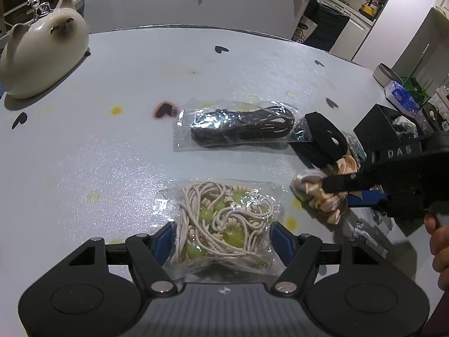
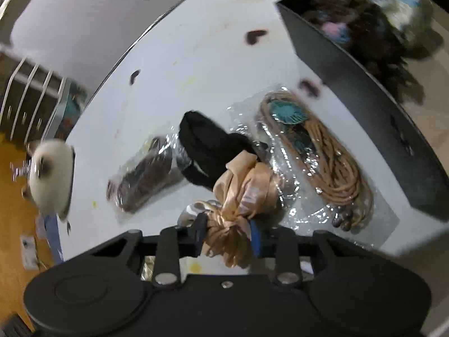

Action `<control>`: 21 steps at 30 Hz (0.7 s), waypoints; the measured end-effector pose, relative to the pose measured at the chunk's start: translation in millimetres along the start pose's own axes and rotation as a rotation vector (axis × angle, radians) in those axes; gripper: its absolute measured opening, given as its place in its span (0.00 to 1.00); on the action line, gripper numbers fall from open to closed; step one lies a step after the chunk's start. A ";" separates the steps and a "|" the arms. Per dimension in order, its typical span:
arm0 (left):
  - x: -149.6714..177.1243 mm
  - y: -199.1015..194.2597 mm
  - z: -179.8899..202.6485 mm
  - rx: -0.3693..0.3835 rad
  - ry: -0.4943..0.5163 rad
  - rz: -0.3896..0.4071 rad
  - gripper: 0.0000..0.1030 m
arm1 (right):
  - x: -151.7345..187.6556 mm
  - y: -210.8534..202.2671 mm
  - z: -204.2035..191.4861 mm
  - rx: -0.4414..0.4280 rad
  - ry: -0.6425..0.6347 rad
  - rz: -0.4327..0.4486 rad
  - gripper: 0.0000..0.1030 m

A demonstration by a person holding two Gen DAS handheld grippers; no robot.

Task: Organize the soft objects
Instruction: 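Grasp the peach satin bow with the right tool while the left tool grasps the bagged cream cords, then lift both items into the black box and open both tools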

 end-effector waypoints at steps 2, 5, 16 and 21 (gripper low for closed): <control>0.2 -1.4 0.5 0.000 -0.001 0.004 0.67 | 1.8 -0.7 -2.4 -0.007 -0.040 -0.010 0.28; 1.3 -5.5 1.4 0.003 -0.004 0.017 0.65 | 7.1 -6.2 -4.2 -0.016 -0.101 -0.017 0.25; 12.1 -25.0 4.5 0.000 -0.024 0.059 0.61 | 24.3 -44.5 -11.3 -0.025 -0.346 0.036 0.22; 12.9 -39.8 7.8 0.001 -0.031 0.099 0.61 | 30.5 -59.2 -18.3 -0.035 -0.426 0.061 0.22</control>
Point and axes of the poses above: each gripper's, at about its wrist camera, not at the fingertips, and y roughly the way its jaws point, z to its right, x to its underside, the point moved 5 cm from there along y, roughly the way its jaws point, and after that the axes turned 12 degrees about -y, right-handed, at the moved point
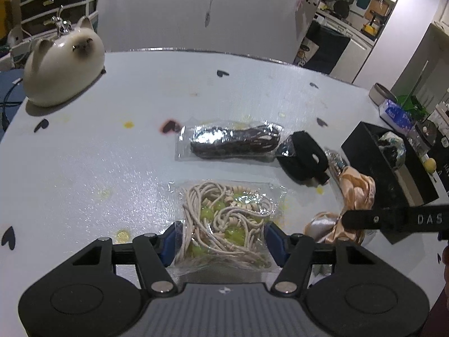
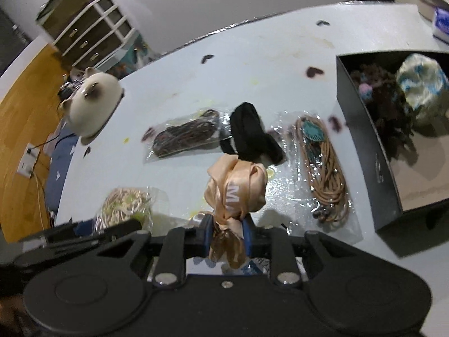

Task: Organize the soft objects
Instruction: 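Lift both items into the black box and open both tools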

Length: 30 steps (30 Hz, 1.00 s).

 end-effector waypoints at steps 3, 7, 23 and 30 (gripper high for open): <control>-0.4 -9.8 4.4 0.003 -0.004 0.025 0.61 | 0.5 -6.5 -5.4 -0.008 -0.036 0.009 0.22; -1.5 -23.9 12.3 0.009 -0.014 0.063 0.61 | 0.9 -16.1 -10.3 -0.016 -0.086 0.027 0.22; -10.5 -50.0 102.7 0.079 -0.045 0.172 0.61 | -14.0 -86.1 59.8 0.018 -0.120 0.155 0.22; -5.8 -31.6 174.4 0.175 -0.052 0.142 0.61 | -18.4 -120.9 128.5 0.088 -0.114 0.186 0.23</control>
Point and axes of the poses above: each gripper's, at about its wrist camera, not at the fingertips, and y roughly the way its jaws point, z to its right, x to its underside, the point moved 5 cm from there along y, roughly the way its jaws point, and after that the axes turned 12 degrees about -y, right-handed, at the moved point
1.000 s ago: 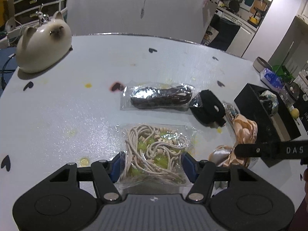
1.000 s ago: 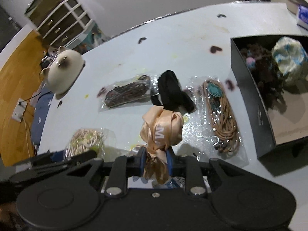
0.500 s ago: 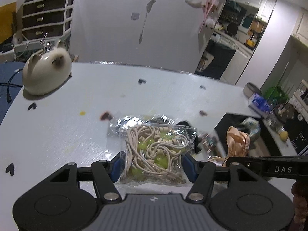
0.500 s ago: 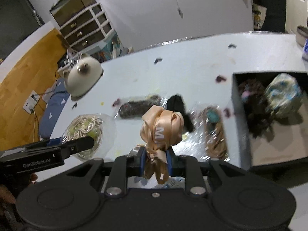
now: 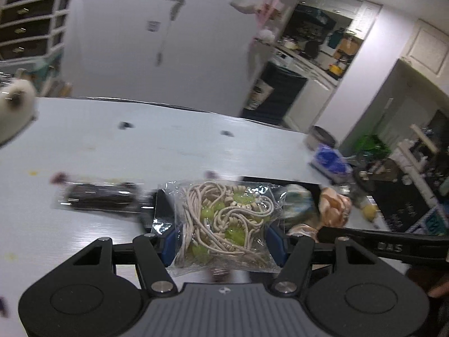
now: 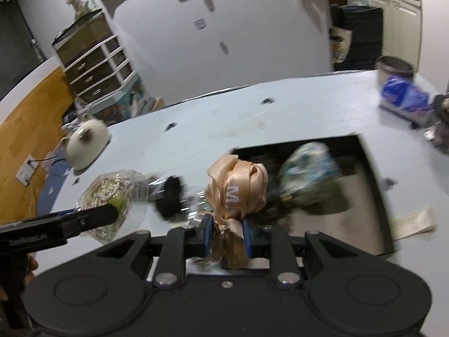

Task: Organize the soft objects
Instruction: 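Lift both items into the black box and open both tools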

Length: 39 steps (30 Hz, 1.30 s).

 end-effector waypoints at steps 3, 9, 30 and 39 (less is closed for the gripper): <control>5.3 16.8 30.9 0.057 0.000 -0.033 0.61 | -1.9 -8.2 33.5 0.039 0.002 0.009 0.23; 15.2 56.5 80.6 0.152 -0.014 -0.102 0.61 | -9.2 -14.4 88.0 0.104 -0.021 0.028 0.23; 57.3 164.5 101.0 -0.163 -0.034 -0.255 0.64 | -21.2 75.6 125.1 0.080 -0.294 -0.270 0.27; 54.9 152.7 110.1 -0.171 0.006 -0.196 0.77 | -36.3 62.7 126.6 0.061 -0.293 -0.197 0.49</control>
Point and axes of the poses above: each gripper's, at about its wrist camera, not at the fingertips, and y roughly the way its jaws point, z to its right, x to its underside, the point moved 5 cm from there along y, roughly the way its jaws point, and after that the axes turned 12 degrees about -y, right-handed, at the moved point
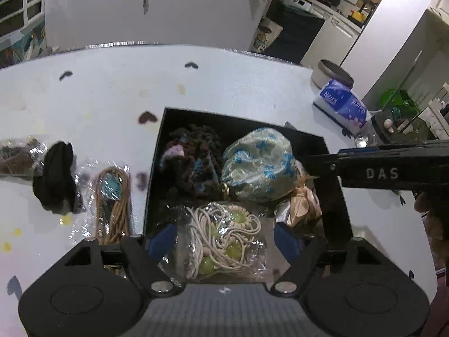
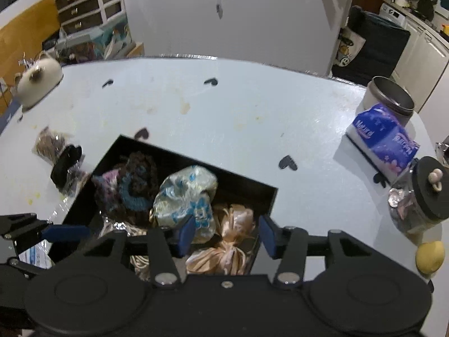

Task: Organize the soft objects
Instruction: 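Lift both items into the black box and open both tools, then withdraw both tools from the box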

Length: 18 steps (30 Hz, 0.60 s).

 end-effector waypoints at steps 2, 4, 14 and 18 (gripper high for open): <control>1.0 -9.0 -0.8 0.007 0.007 0.014 0.77 | 2.8 -7.4 5.8 -0.011 0.029 0.016 0.49; 1.5 -15.2 -0.4 0.013 0.012 0.022 0.77 | 6.8 -13.3 10.5 -0.014 0.050 0.025 0.48; 4.4 -44.6 4.5 0.024 0.045 0.071 0.78 | 34.0 -49.3 10.9 -0.069 0.148 0.104 0.48; 5.8 -57.8 5.5 0.028 0.053 0.100 0.80 | 43.7 -63.9 0.7 -0.080 0.157 0.140 0.49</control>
Point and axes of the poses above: each gripper's, at about its wrist camera, not at the fingertips, and y roughly the way its jaws point, z to its right, x to its underside, the point moved 5 cm from there along y, roughly the way its jaws point, and after that the axes turned 12 degrees about -y, right-handed, at the moved point
